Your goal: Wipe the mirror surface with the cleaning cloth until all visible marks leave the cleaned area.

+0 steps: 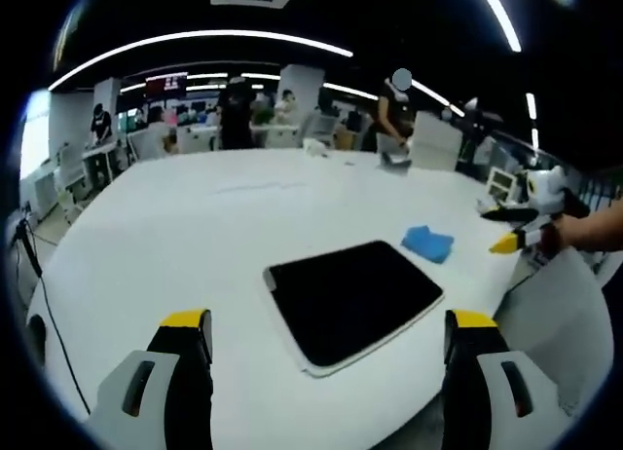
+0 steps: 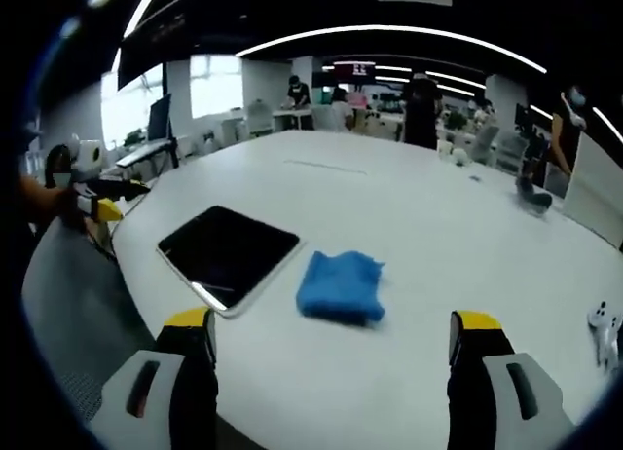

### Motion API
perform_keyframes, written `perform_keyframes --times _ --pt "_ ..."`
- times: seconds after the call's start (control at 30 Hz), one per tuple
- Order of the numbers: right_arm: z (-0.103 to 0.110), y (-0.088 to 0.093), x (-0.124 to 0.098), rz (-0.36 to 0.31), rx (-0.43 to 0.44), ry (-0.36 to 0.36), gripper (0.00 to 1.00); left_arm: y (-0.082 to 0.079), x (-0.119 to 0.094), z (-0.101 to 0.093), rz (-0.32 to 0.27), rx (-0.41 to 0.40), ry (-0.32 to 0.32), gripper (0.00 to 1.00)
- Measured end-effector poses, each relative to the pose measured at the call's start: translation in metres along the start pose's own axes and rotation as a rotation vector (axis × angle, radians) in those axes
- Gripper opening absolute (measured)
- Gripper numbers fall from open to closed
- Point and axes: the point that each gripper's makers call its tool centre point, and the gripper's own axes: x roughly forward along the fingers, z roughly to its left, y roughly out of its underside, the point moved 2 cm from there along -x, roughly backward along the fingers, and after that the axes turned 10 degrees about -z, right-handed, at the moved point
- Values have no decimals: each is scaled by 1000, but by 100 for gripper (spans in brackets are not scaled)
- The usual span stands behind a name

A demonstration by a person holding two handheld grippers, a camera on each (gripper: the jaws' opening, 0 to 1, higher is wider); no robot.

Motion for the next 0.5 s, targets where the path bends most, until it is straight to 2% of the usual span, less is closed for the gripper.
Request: perform_keyframes --times 0.07,0.27,0.37,0.43,0.5 --pt "2 3 -1 18 23 1 100 2 3 -1 12 21 0 100" --pt "0 12 2 40 32 4 100 11 14 -9 33 16 14 100" --pt "-2 10 0 31 42 20 99 7 13 -8 25 9 21 100" --pt "-4 11 -1 30 94 38 99 5 12 -7 26 13 15 100" --pt "-6 9 0 21 92 44 99 4 13 -7 19 15 15 100"
